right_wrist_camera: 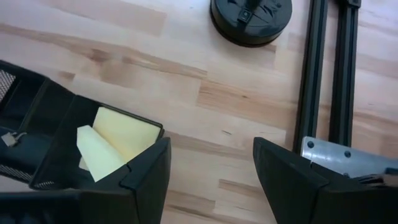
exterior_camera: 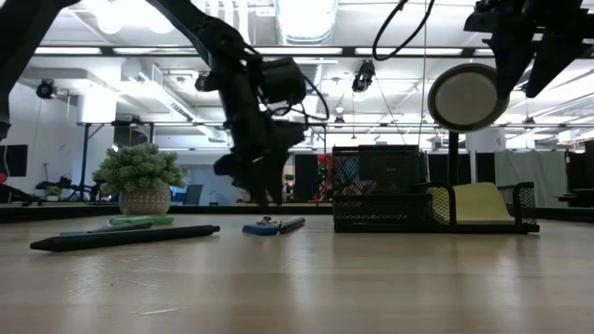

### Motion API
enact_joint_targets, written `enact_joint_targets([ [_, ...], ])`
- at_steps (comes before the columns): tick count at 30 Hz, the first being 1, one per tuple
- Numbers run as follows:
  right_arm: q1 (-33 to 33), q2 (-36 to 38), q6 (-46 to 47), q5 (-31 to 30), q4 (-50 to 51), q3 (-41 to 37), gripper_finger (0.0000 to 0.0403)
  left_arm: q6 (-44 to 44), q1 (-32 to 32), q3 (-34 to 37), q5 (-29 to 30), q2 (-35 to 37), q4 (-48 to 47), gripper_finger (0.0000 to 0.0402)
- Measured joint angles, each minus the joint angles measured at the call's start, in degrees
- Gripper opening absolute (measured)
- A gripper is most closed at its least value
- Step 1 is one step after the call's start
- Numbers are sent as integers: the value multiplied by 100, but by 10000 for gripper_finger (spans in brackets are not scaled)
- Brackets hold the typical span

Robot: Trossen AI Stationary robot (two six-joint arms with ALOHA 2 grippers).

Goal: Pick and place office supplies into organizer
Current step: Put the top blue binder clip into the black mesh organizer

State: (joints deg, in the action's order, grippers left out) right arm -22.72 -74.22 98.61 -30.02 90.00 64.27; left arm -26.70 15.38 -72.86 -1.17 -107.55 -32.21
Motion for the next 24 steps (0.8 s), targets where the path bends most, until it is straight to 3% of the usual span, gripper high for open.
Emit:
enact_joint_targets([
  [9, 0, 2, -182, 22, -11, 0, 219, 0, 2, -155, 317, -149, -206, 157],
  [24, 0, 2, -289, 22, -11, 0, 219, 154, -2, -84, 219, -203, -279, 157],
])
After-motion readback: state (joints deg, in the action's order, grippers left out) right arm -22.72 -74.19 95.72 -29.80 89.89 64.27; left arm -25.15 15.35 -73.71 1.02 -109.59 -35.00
